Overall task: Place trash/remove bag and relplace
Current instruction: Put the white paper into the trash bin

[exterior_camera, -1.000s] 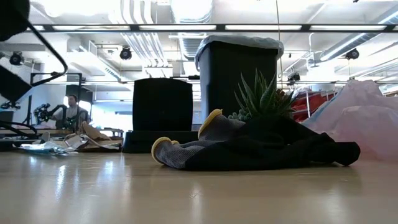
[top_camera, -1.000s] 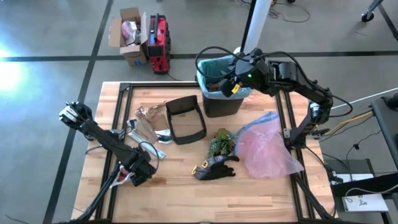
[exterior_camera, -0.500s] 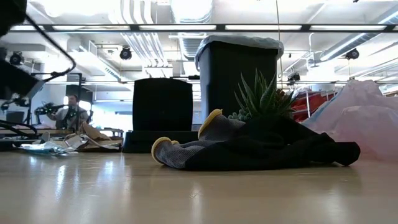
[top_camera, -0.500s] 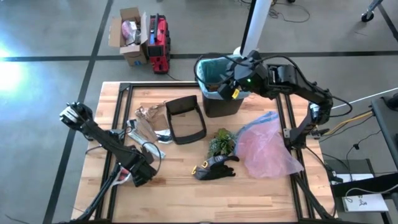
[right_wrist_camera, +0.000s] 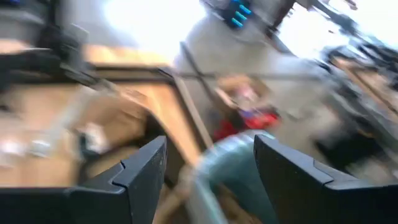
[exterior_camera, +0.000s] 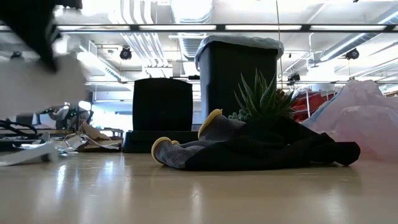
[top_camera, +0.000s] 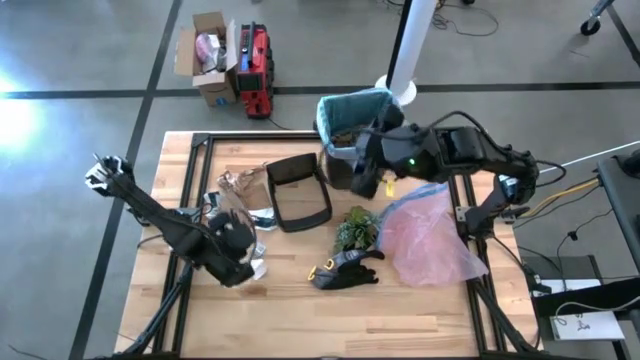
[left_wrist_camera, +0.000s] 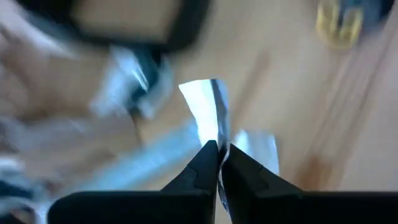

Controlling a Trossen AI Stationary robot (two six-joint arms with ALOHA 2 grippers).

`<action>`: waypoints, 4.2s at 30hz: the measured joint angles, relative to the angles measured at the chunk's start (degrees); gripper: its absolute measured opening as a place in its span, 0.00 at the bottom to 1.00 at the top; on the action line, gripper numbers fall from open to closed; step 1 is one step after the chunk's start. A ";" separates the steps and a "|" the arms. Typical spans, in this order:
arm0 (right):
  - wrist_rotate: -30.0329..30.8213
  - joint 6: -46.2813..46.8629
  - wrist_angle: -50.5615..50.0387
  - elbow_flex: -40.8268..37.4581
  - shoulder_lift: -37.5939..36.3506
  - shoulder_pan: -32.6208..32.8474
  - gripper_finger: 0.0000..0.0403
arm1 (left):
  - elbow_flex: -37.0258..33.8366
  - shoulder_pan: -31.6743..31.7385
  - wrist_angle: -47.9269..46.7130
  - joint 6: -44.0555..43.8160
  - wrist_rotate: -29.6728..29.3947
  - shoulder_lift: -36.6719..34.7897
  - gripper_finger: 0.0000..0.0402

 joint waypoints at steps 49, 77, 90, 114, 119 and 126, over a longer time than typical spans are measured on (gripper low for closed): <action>-36.00 23.54 38.74 -3.24 15.02 3.53 0.27 | 8.55 0.00 72.98 68.95 -19.82 -12.56 0.00; -5.32 15.11 5.70 -3.13 -0.50 -9.30 0.00 | 7.83 -0.72 26.53 31.30 -18.87 -19.52 0.59; -5.88 21.80 -7.37 -4.07 5.23 -26.27 0.07 | 2.96 -0.37 1.37 2.96 2.40 -13.01 0.47; -11.77 23.60 -9.01 -4.14 1.92 -14.56 0.73 | -23.38 -0.39 33.73 1.24 11.57 -6.27 0.59; -7.28 25.76 -8.70 -4.14 1.92 -8.85 0.70 | -25.05 -0.44 38.13 8.58 8.88 0.46 0.57; -4.19 28.24 -8.52 -4.14 1.65 -2.78 0.68 | -27.00 -0.44 47.14 11.25 8.16 9.53 0.53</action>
